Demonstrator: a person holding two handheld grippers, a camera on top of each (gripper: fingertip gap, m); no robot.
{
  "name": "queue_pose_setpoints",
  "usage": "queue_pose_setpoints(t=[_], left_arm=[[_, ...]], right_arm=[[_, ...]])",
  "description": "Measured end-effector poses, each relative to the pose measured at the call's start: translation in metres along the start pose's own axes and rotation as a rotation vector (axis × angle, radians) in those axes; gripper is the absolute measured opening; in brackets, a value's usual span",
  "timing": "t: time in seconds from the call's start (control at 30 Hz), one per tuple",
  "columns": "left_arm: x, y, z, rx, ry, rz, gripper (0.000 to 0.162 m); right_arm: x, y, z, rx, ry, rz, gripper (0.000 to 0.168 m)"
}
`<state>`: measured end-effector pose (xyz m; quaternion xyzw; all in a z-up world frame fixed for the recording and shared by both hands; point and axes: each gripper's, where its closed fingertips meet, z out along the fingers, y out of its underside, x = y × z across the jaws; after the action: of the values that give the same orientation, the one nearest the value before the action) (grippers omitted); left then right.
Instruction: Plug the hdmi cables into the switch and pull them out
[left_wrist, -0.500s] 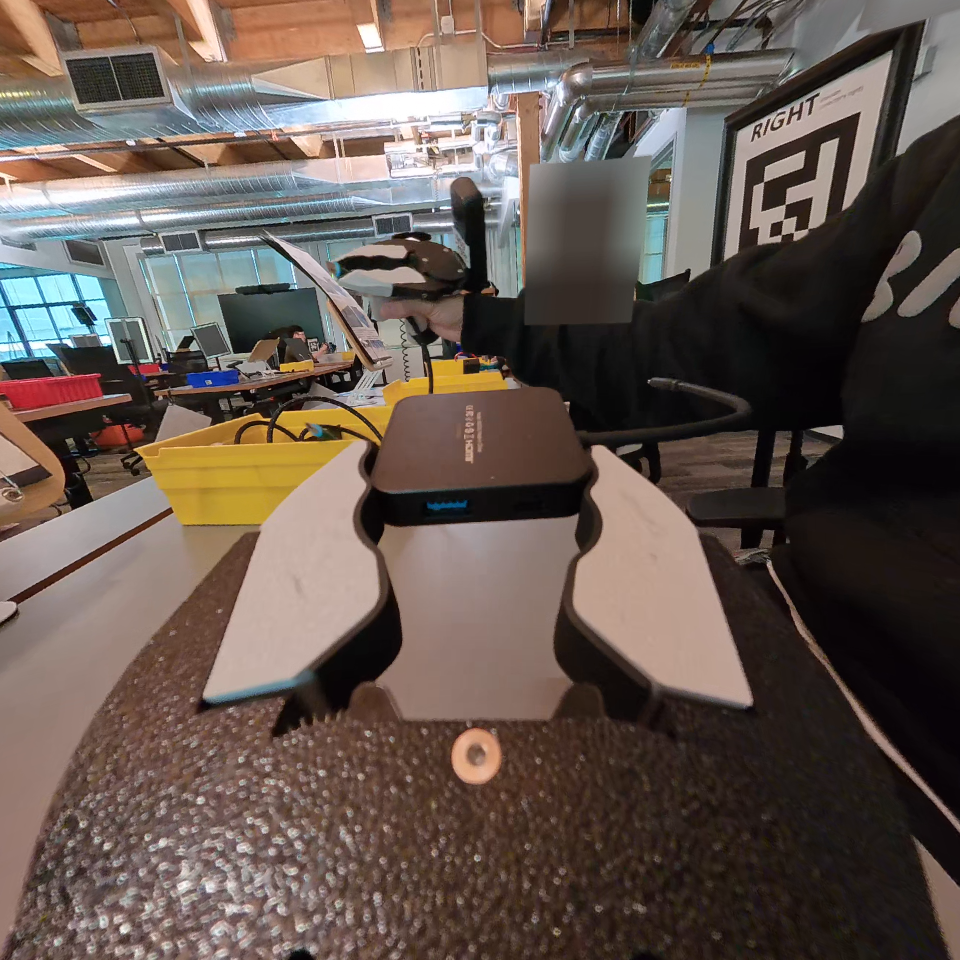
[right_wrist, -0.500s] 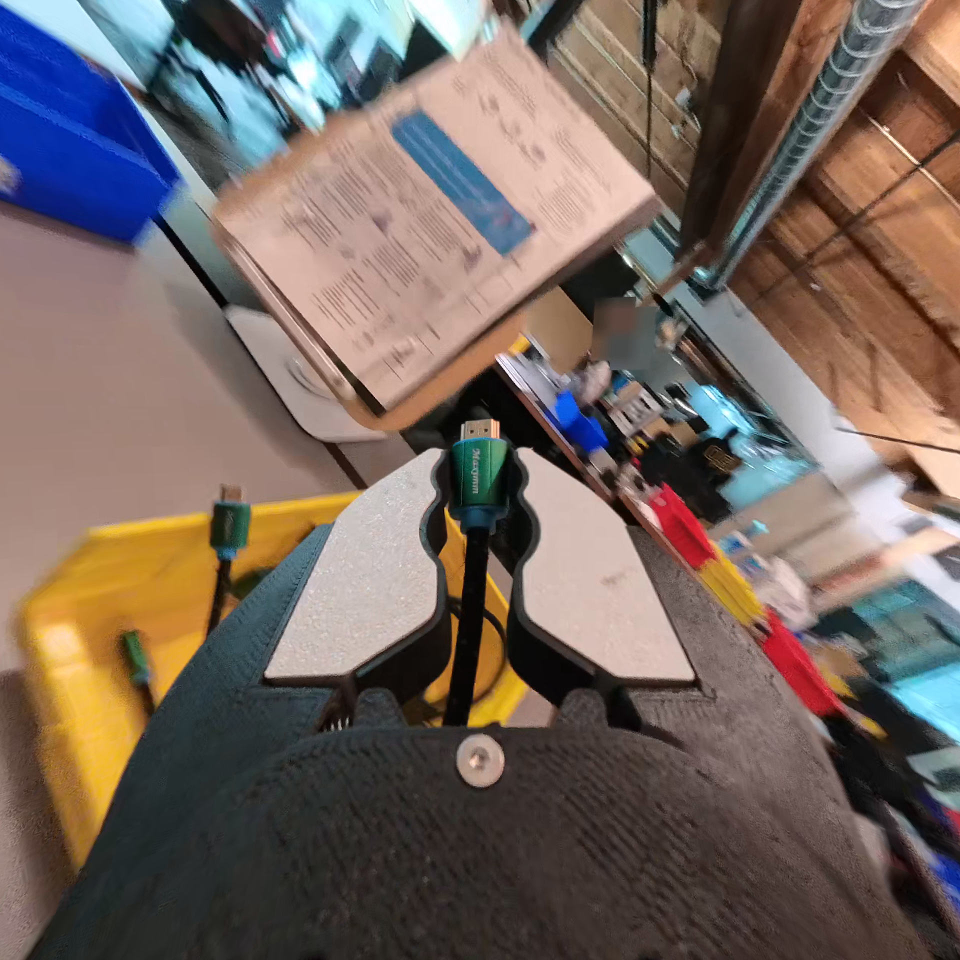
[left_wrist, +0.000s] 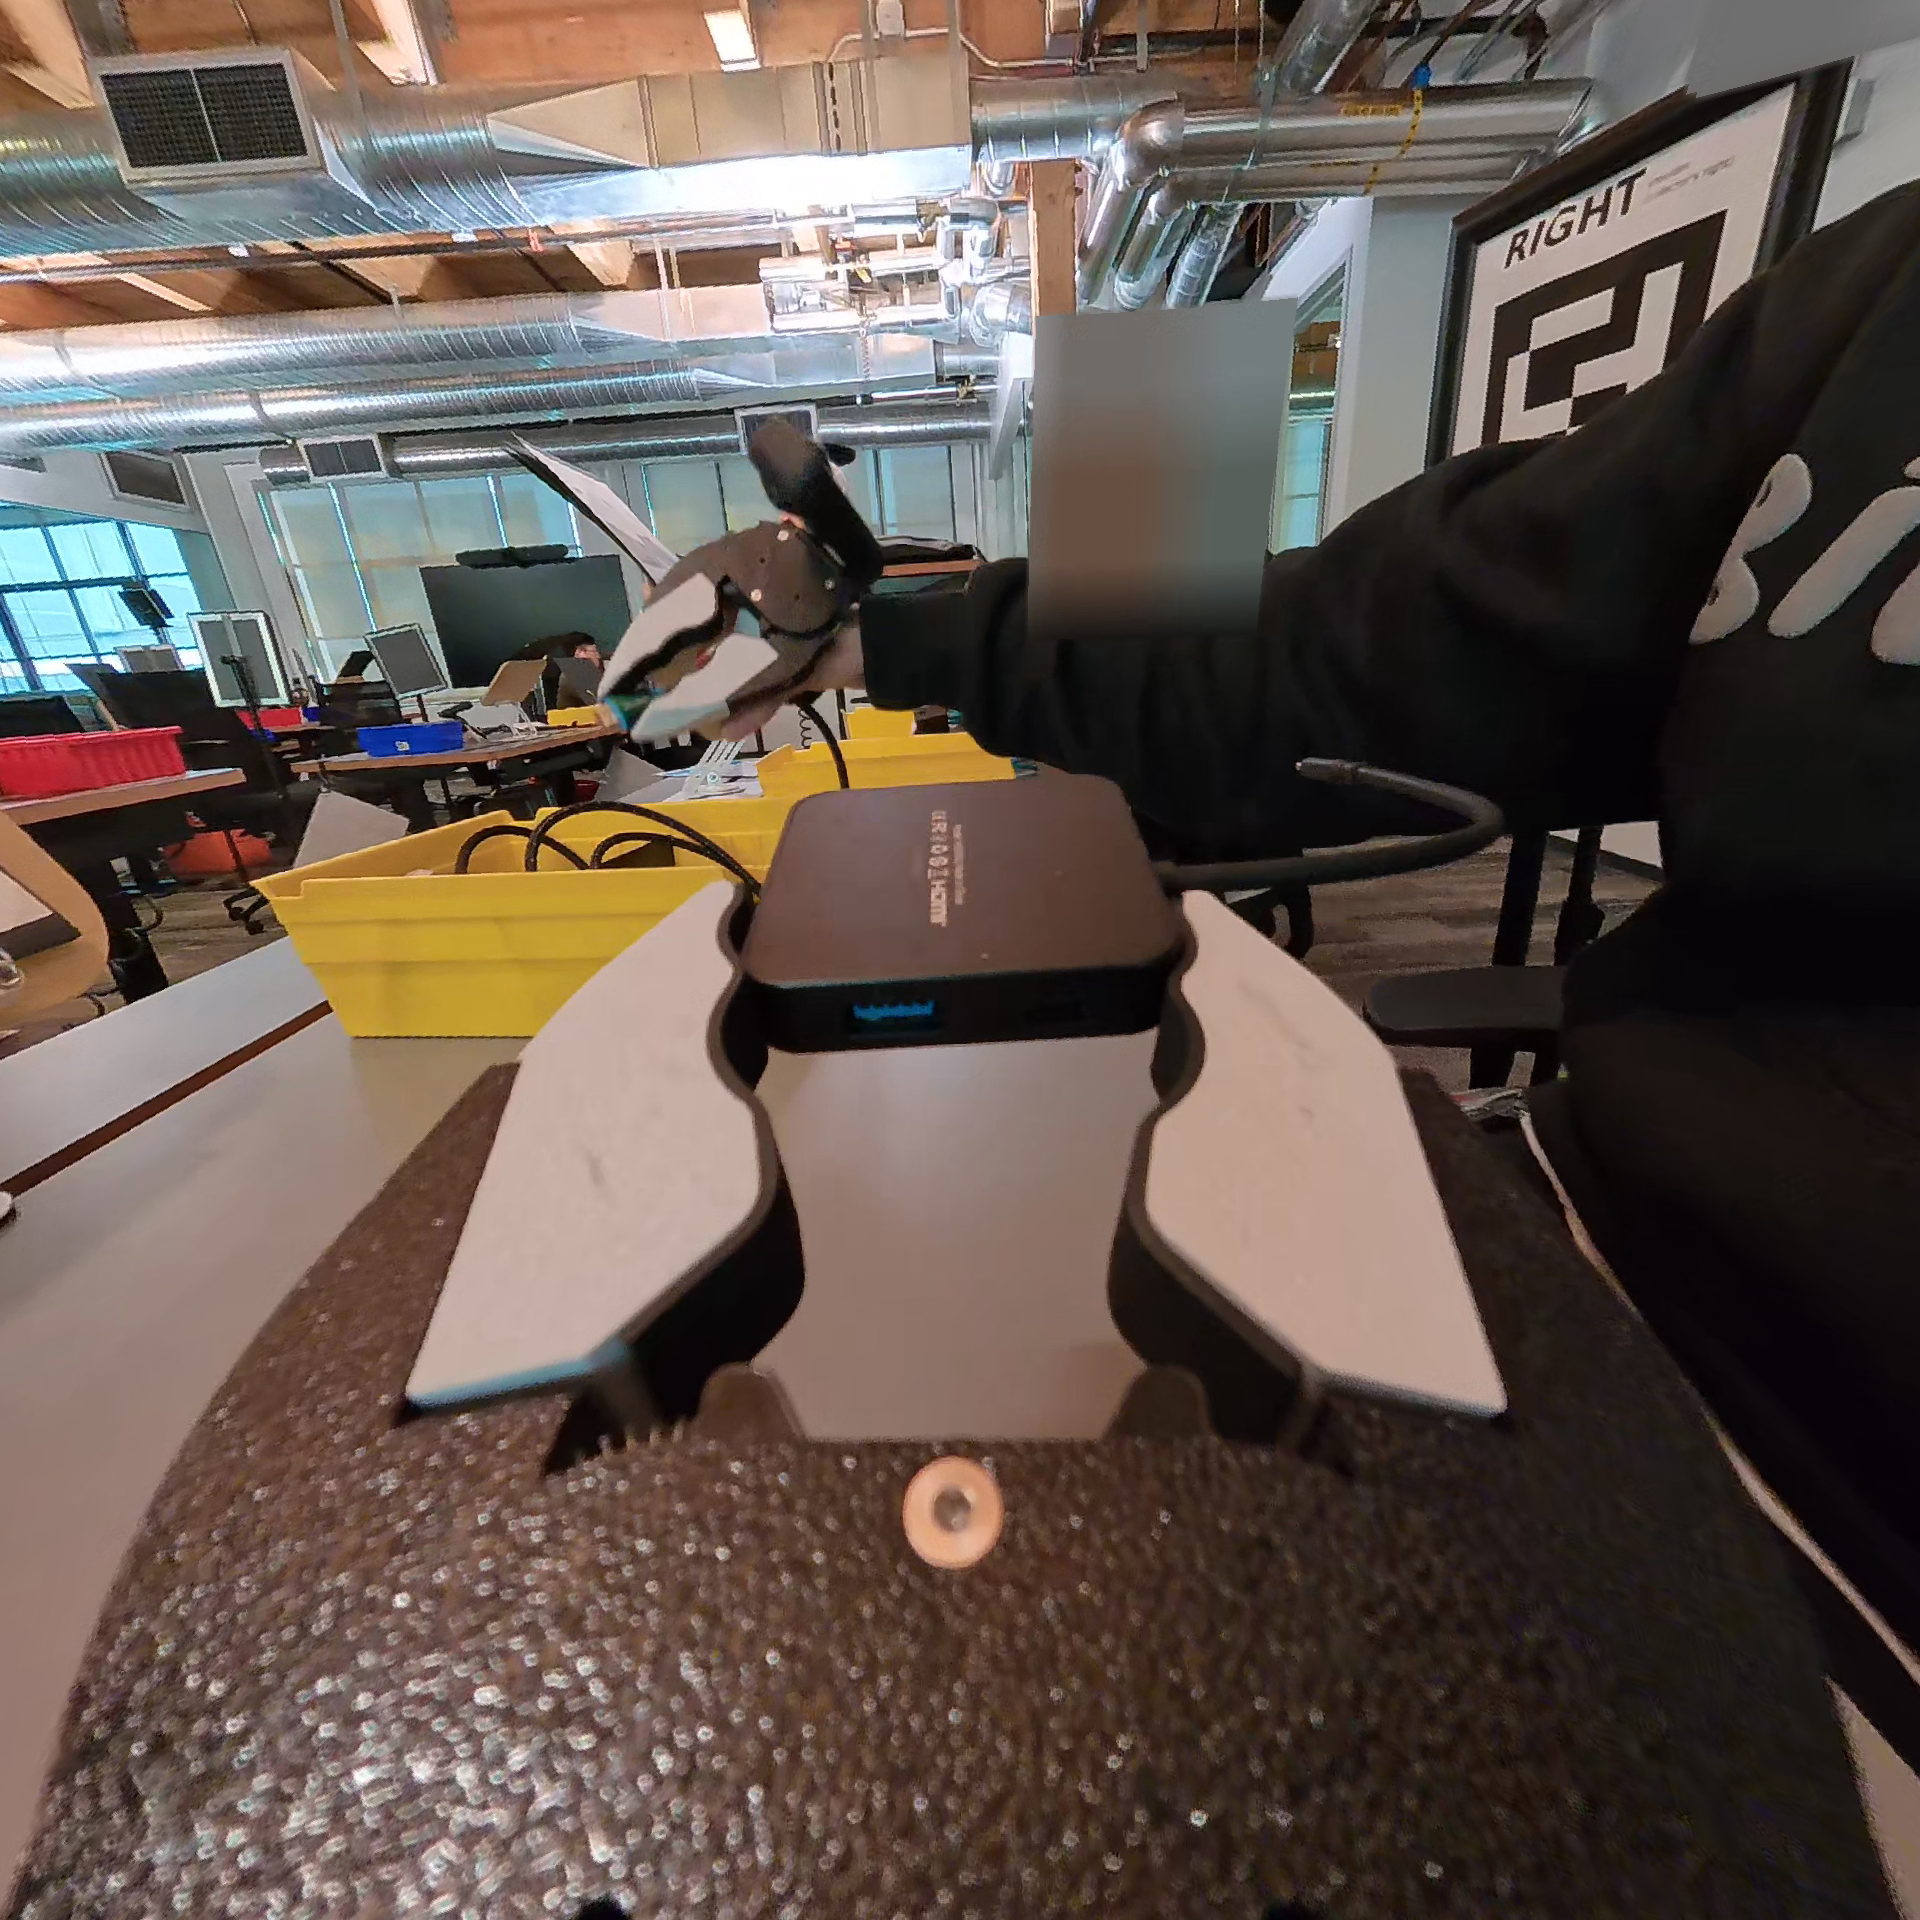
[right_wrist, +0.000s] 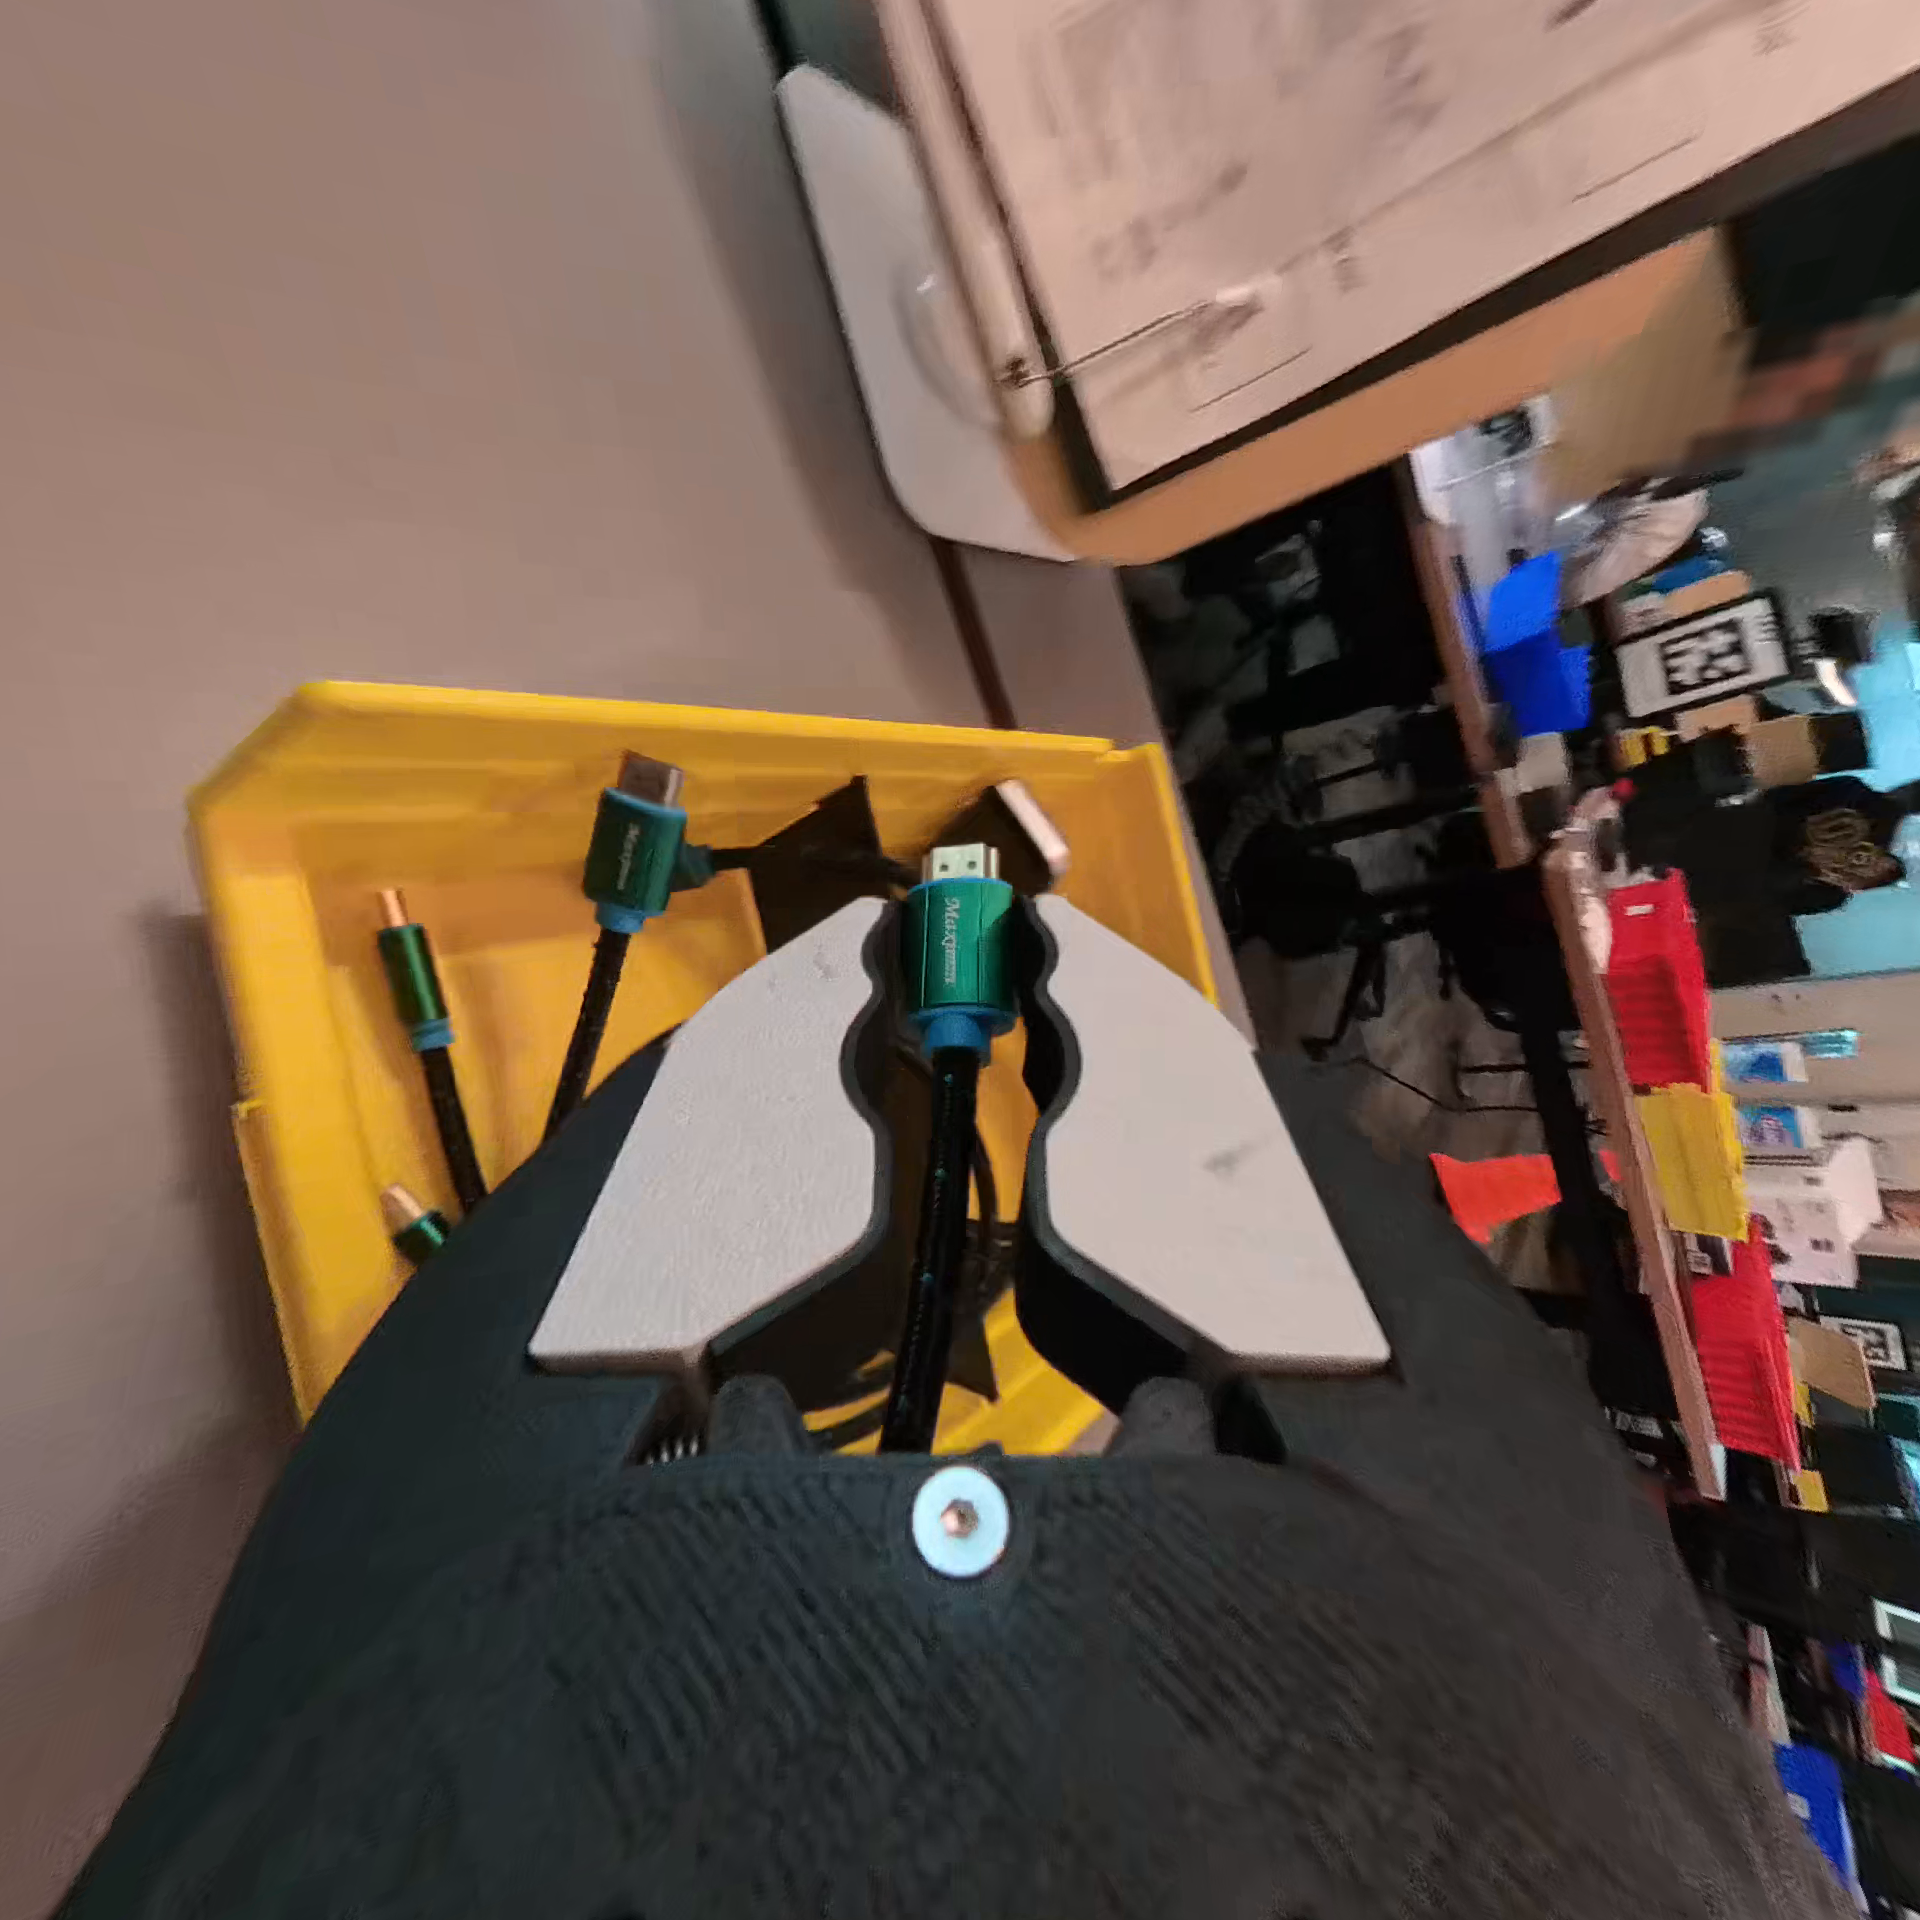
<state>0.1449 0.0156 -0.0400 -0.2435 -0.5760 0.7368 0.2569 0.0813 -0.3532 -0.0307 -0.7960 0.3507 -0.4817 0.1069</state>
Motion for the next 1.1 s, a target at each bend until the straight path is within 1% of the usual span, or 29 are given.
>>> queue_pose_setpoints(t=[0.1, 0.23, 0.27, 0.33, 0.37, 0.4, 0.53, 0.63, 0.7, 0.77, 0.8, 0.83, 0.87, 0.9, 0.93, 0.97, 1.0, 1.03, 1.07, 1.1], left_arm=[[0.000, 0.000, 0.000, 0.003, 0.001, -0.006, 0.073], [0.000, -0.004, 0.000, 0.030, 0.010, -0.021, 0.073], [0.000, -0.003, 0.000, 0.028, 0.010, -0.021, 0.073], [-0.001, -0.002, -0.001, 0.016, -0.002, -0.016, 0.073], [-0.002, -0.001, -0.002, 0.012, -0.009, -0.015, 0.073], [-0.003, -0.001, -0.003, 0.012, -0.015, -0.016, 0.073], [-0.005, -0.005, -0.004, 0.036, -0.020, -0.029, 0.073], [-0.006, -0.003, -0.004, 0.021, -0.025, -0.030, 0.073], [-0.007, -0.001, -0.003, 0.008, -0.027, -0.029, 0.073], [-0.009, 0.000, -0.003, 0.002, -0.044, -0.021, 0.073], [-0.011, 0.000, -0.003, -0.001, -0.059, -0.013, 0.073], [-0.013, 0.000, -0.004, -0.002, -0.077, -0.003, 0.073], [-0.015, 0.000, -0.004, -0.001, -0.092, 0.007, 0.073], [-0.016, -0.001, -0.003, 0.000, -0.100, 0.016, 0.073], [-0.016, -0.002, -0.001, 0.000, -0.106, 0.027, 0.073], [-0.017, -0.002, 0.001, -0.002, -0.116, 0.046, 0.073], [-0.016, -0.001, 0.005, -0.006, -0.127, 0.072, 0.073], [-0.016, -0.001, 0.009, -0.010, -0.135, 0.101, 0.073], [-0.015, 0.001, 0.013, -0.019, -0.144, 0.133, 0.073], [-0.013, 0.003, 0.018, -0.033, -0.153, 0.172, 0.073]], right_arm=[[-0.018, 0.007, 0.026, -0.089, -0.066, -0.097, 0.021], [-0.046, 0.027, 0.061, -0.275, -0.241, -0.240, 0.022], [-0.048, 0.033, 0.068, -0.328, -0.264, -0.269, 0.026], [-0.042, 0.042, 0.078, -0.413, -0.252, -0.328, 0.047], [-0.036, 0.040, 0.080, -0.418, -0.228, -0.342, 0.058], [-0.032, 0.034, 0.080, -0.402, -0.217, -0.339, 0.062], [-0.016, 0.003, 0.067, -0.296, -0.189, -0.266, 0.064], [0.011, -0.013, 0.052, -0.243, -0.071, -0.247, 0.063], [0.022, -0.017, 0.041, -0.226, -0.019, -0.194, 0.064], [0.029, -0.026, 0.028, -0.219, 0.036, -0.014, 0.064], [0.023, -0.038, 0.022, -0.192, 0.030, 0.135, 0.071], [0.008, -0.055, 0.018, -0.132, -0.015, 0.305, 0.077], [-0.015, -0.079, 0.015, -0.044, -0.105, 0.475, 0.083], [-0.044, -0.109, 0.013, 0.060, -0.236, 0.645, 0.093], [-0.079, -0.139, 0.007, 0.149, -0.416, 0.805, 0.096], [-0.114, -0.172, -0.003, 0.228, -0.636, 0.953, 0.096], [-0.145, -0.202, -0.014, 0.295, -0.856, 1.080, 0.090], [-0.169, -0.224, -0.021, 0.321, -1.028, 1.188, 0.072], [-0.190, -0.239, -0.023, 0.316, -1.155, 1.270, 0.060], [-0.209, -0.251, -0.021, 0.293, -1.241, 1.328, 0.063]])
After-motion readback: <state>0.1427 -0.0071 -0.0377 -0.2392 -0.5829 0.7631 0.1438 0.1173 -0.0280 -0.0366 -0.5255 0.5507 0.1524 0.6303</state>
